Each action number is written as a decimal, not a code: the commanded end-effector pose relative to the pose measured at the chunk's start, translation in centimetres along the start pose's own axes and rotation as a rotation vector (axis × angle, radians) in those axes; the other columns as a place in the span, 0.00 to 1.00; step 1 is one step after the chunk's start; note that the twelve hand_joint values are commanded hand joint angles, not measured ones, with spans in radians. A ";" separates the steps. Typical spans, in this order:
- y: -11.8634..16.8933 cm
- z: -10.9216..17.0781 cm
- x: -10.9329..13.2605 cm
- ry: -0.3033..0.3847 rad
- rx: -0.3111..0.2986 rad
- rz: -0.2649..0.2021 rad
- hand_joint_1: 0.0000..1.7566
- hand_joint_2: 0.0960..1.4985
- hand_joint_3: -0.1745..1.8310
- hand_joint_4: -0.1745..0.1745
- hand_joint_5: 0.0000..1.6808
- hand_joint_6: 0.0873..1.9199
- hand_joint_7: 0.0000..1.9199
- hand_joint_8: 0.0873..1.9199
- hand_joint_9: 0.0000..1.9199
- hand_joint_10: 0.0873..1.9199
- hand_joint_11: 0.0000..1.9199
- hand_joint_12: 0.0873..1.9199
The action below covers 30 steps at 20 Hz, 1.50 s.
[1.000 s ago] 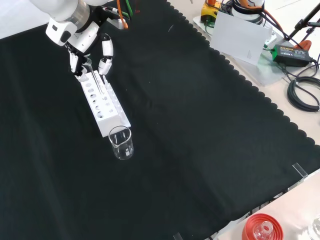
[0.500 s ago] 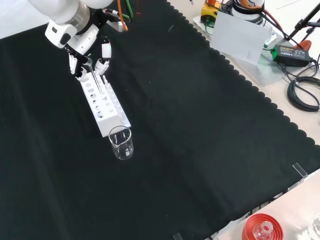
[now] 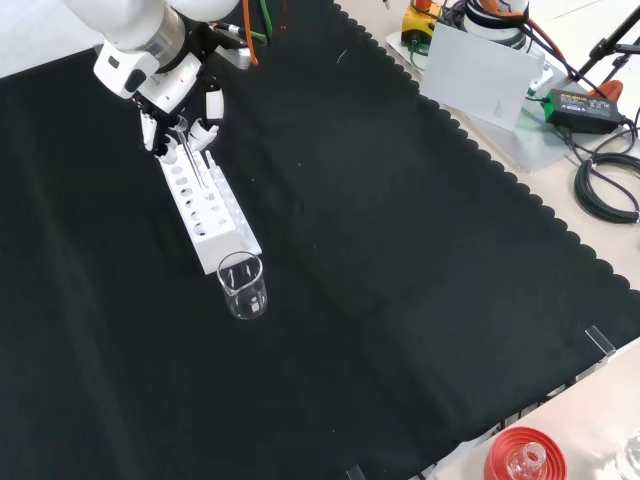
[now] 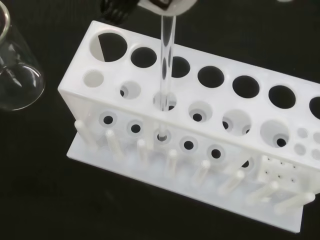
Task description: Take the glass rod from the white test tube rack.
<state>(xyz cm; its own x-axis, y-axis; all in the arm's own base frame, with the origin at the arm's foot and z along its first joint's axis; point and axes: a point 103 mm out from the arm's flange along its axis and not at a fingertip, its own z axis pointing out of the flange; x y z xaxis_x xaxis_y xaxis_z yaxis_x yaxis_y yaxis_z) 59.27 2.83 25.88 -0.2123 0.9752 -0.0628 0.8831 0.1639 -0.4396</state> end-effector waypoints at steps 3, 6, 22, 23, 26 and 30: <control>0.2 -0.4 0.3 -0.009 -0.022 -0.003 0.63 0.62 0.28 0.00 0.48 0.56 0.51 0.36 0.78 0.14 0.82 0.41; 0.1 -0.4 0.3 -0.015 -0.024 0.001 0.64 0.74 0.14 0.00 0.49 0.61 0.51 0.37 0.79 0.13 0.84 0.39; -1.0 -0.9 1.0 -0.024 -0.055 -0.008 0.67 0.77 0.00 0.00 0.62 0.47 0.77 0.43 0.87 0.24 0.85 0.39; -1.1 -0.9 1.1 -0.035 -0.061 -0.006 0.67 0.76 0.00 0.00 0.62 0.46 0.78 0.43 0.88 0.25 0.86 0.40; -1.9 -1.0 1.3 -0.050 -0.075 -0.016 0.68 0.75 0.00 0.00 0.65 0.43 0.81 0.42 0.91 0.26 0.87 0.41; -3.1 -1.7 1.5 -0.060 -0.096 -0.015 0.68 0.74 0.00 0.00 0.67 0.40 0.82 0.41 0.93 0.25 0.87 0.41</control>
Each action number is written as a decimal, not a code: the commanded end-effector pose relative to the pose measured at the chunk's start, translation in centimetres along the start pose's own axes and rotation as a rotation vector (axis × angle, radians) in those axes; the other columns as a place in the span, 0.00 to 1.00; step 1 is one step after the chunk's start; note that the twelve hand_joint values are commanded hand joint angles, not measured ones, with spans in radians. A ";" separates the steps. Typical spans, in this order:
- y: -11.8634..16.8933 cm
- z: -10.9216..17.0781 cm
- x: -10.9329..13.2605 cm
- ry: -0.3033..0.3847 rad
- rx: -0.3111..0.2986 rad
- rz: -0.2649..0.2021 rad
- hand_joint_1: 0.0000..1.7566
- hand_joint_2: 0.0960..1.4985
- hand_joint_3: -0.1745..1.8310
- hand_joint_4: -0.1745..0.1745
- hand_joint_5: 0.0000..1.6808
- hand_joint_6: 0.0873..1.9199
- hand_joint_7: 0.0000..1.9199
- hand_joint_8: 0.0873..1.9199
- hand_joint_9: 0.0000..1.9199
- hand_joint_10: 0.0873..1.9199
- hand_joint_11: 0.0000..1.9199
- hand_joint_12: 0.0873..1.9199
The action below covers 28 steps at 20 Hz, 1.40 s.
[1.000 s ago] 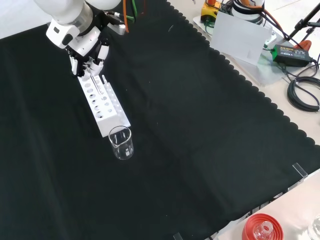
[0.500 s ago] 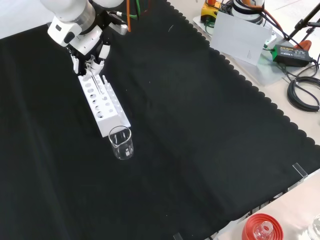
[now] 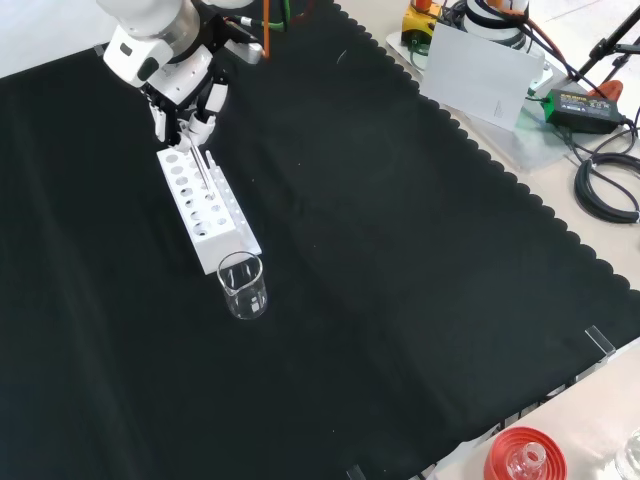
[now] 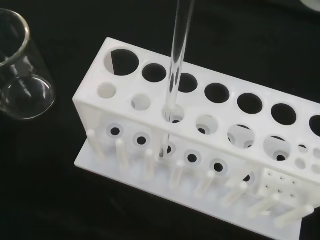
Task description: Take the glass rod from the white test tube rack.
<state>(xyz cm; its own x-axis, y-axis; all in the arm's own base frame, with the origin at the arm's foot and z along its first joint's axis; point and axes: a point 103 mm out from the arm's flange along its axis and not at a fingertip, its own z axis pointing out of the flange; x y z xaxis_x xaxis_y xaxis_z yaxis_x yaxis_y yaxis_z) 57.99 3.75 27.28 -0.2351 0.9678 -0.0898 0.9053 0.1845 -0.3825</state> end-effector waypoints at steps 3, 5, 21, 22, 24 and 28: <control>-2.3 -1.8 0.6 -0.031 -0.045 0.001 0.68 0.74 0.00 0.00 0.67 0.39 0.83 0.41 0.94 0.24 0.88 0.40; -2.9 -2.5 0.8 -0.032 -0.052 0.004 0.68 0.74 0.00 0.00 0.67 0.39 0.83 0.41 0.95 0.23 0.88 0.40; -7.8 -7.5 1.4 -0.064 -0.140 0.024 0.68 0.74 0.00 0.00 0.68 0.38 0.83 0.41 0.95 0.23 0.88 0.40; -8.0 -7.6 1.5 -0.065 -0.140 0.023 0.68 0.74 0.00 0.00 0.68 0.38 0.83 0.41 0.95 0.23 0.88 0.40; -8.4 -7.9 1.5 -0.060 -0.147 0.025 0.68 0.74 0.00 0.00 0.68 0.38 0.83 0.41 0.95 0.23 0.88 0.40; -8.9 -8.1 1.9 -0.053 -0.159 0.021 0.68 0.73 0.00 0.00 0.68 0.38 0.83 0.41 0.96 0.23 0.88 0.40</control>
<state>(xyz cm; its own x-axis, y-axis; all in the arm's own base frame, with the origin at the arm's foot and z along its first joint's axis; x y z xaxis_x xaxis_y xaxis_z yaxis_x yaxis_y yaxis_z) 52.87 4.97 37.68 -0.2290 0.9613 -0.1534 0.9526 0.1889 -0.2383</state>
